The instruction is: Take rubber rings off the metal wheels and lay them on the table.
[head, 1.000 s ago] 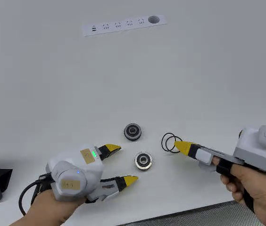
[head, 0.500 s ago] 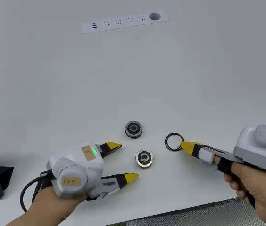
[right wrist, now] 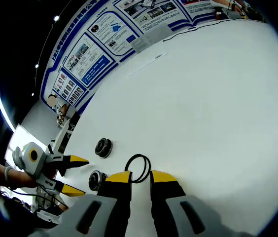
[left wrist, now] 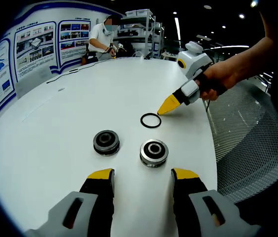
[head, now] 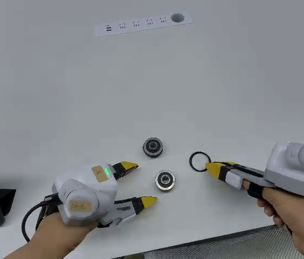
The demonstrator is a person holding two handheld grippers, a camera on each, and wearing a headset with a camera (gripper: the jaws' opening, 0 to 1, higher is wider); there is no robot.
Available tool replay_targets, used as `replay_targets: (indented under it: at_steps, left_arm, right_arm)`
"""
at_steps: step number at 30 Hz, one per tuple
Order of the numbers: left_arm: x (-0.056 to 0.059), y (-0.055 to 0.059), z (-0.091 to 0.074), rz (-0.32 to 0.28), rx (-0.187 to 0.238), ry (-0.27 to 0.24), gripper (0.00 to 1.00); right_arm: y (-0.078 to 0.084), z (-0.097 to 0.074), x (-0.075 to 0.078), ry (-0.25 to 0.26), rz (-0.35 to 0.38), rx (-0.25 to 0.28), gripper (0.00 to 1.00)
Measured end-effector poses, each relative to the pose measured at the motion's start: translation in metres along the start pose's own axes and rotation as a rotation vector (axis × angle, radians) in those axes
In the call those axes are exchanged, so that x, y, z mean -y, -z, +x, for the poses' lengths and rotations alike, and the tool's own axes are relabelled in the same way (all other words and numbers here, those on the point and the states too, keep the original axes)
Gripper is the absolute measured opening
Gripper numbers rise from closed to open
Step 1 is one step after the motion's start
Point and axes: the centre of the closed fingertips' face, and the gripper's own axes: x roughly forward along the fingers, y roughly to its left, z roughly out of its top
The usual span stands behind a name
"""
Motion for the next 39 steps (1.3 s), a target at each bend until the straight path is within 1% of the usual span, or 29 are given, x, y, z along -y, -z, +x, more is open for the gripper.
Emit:
replay_targets:
  at_steps: [3, 5, 7, 9, 11, 16, 20, 26, 32, 39]
  left_arm:
    - [-0.003, -0.002, -0.001, -0.005, 0.006, -0.007, 0.48]
    - [-0.006, -0.004, -0.001, -0.013, 0.011, -0.019, 0.47]
    - [-0.011, -0.008, -0.002, -0.031, 0.026, -0.033, 0.47]
    - [-0.017, -0.012, -0.004, -0.043, 0.038, -0.049, 0.47]
    - [-0.023, -0.015, -0.004, -0.053, 0.049, -0.062, 0.46]
    - [-0.035, -0.021, -0.003, -0.055, 0.053, -0.083, 0.44]
    - [-0.04, -0.024, -0.001, -0.056, 0.058, -0.092, 0.42]
    - [-0.043, -0.029, 0.004, -0.045, 0.058, -0.096, 0.37]
    - [-0.046, -0.034, 0.009, -0.03, 0.054, -0.099, 0.32]
    - [-0.053, -0.041, 0.016, -0.037, 0.057, -0.106, 0.28]
  right_arm:
    - [-0.004, 0.001, -0.003, -0.014, 0.005, 0.015, 0.15]
    - [-0.006, 0.002, -0.007, -0.033, 0.008, 0.013, 0.15]
    - [-0.007, 0.004, -0.012, -0.048, 0.003, 0.012, 0.15]
    - [-0.006, 0.006, -0.02, -0.069, 0.008, 0.007, 0.15]
    - [-0.008, 0.008, -0.022, -0.08, 0.008, 0.009, 0.15]
    - [-0.009, 0.014, -0.032, -0.107, 0.004, 0.002, 0.15]
    - [-0.01, 0.019, -0.039, -0.126, 0.001, -0.002, 0.15]
    - [-0.011, 0.028, -0.049, -0.156, -0.004, -0.012, 0.15]
    - [-0.013, 0.035, -0.055, -0.174, -0.006, -0.019, 0.15]
    - [-0.013, 0.039, -0.059, -0.187, -0.005, -0.027, 0.14]
